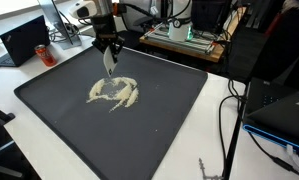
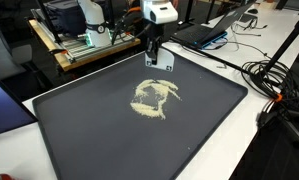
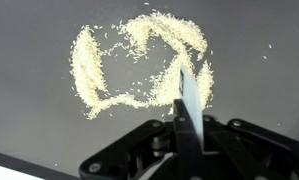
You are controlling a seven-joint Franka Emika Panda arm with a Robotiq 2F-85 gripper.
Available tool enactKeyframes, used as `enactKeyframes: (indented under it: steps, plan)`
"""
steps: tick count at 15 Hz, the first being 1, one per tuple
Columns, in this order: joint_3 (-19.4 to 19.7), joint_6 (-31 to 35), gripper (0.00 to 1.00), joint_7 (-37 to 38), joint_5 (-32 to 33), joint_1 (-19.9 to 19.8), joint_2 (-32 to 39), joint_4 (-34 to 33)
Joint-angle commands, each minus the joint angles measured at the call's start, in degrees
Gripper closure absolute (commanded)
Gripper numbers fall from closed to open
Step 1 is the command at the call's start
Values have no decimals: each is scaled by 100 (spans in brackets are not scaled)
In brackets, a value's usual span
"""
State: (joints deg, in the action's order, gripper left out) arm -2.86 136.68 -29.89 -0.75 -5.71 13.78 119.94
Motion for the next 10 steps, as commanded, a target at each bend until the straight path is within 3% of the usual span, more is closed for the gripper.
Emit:
enactKeyframes:
  steps: [1,10]
  plan:
    - [23,-23,99,744,187,301,-594,405]
    - [-55,-168,99,2525,1616,1014,-966,374]
